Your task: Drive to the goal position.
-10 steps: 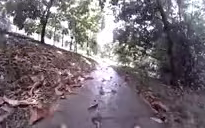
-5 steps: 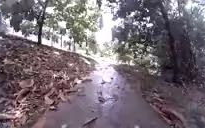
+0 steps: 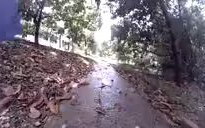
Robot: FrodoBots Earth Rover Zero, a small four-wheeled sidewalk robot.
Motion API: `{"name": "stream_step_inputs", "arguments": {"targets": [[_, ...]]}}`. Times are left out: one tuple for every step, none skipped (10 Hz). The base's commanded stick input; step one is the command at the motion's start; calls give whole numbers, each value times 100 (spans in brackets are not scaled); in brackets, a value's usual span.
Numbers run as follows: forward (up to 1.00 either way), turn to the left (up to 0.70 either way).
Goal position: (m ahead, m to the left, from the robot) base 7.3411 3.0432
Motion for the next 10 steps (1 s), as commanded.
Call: {"name": "stream_step_inputs", "arguments": {"targets": [[50, 0], [50, 0], [50, 0], [50, 0], [50, 0], [50, 0], [50, 0], [50, 0], [50, 0], [50, 0]]}}
